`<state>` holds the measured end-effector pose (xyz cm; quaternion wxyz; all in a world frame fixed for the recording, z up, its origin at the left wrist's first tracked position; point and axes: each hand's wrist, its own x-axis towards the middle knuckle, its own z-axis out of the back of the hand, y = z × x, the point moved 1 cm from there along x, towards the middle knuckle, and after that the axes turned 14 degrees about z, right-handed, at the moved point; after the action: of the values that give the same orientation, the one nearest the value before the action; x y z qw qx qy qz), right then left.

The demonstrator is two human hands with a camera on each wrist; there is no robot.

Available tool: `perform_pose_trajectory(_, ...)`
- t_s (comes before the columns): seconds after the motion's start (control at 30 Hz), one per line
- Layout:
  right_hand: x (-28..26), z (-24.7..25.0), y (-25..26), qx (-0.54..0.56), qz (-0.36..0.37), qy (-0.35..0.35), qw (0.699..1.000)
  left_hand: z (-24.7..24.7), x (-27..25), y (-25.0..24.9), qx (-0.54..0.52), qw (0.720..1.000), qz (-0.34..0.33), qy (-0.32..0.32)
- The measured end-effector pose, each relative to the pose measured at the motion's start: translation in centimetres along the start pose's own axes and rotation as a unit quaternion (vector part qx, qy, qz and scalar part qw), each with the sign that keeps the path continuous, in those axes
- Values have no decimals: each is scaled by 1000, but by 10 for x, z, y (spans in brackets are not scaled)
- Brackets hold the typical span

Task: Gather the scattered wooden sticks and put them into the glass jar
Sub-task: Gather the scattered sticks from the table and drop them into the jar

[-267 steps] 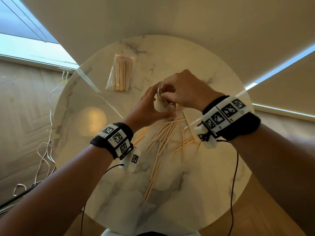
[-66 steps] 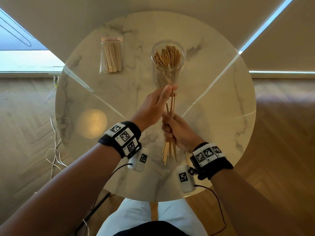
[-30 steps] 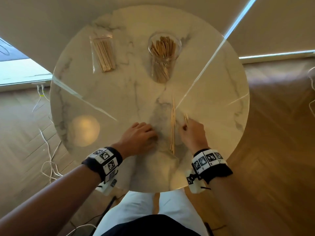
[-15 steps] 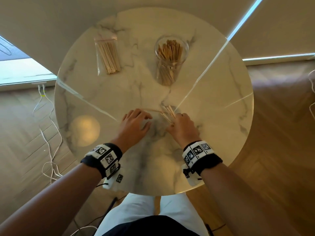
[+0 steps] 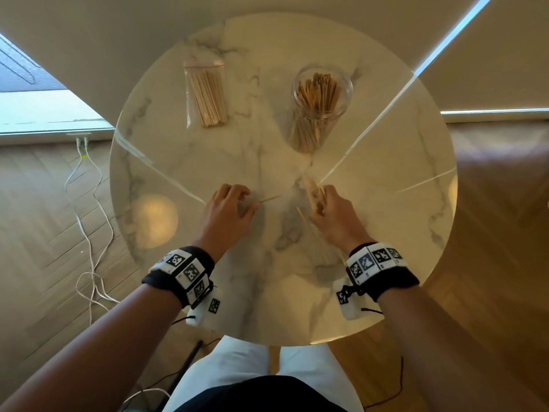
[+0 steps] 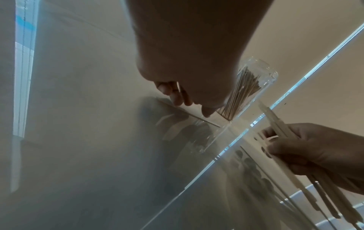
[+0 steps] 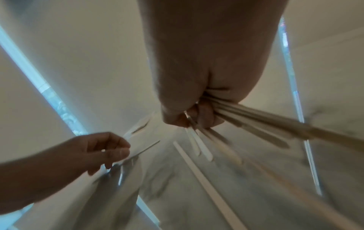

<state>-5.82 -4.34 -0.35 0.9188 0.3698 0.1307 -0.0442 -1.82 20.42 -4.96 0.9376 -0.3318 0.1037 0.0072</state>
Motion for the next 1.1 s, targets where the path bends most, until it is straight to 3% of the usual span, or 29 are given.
perform_pose_trajectory(0.2, 12, 19, -8, 6, -26, 10, 1000, 6, 14, -3, 80, 995, -65, -1)
perform_pose_trajectory(0.37, 5, 10, -2, -62, -26, 95, 993, 3, 6, -14, 109, 989, -97, -7)
perform_pose_trajectory(0.57, -19, -18, 2, -141, 9, 131, 981, -4, -5, -27, 96, 991, -63, 67)
perform_pose_trajectory(0.8, -11, -23, 14, -165, -5, 150, 975, -1, -5, -42, 122, 985, 49, 112)
perform_pose_trajectory(0.9, -3, -14, 11, -86, 1, 129, 988, 3, -10, -48, 31, 989, 89, 115)
perform_pose_trajectory(1.0, 3, -9, 0, 101, -4, 73, 992, 5, -21, -58, -73, 983, 126, 113)
perform_pose_trajectory(1.1, 7, -11, -2, 352, -60, -20, 934, 3, -33, -69, -121, 982, 108, 99)
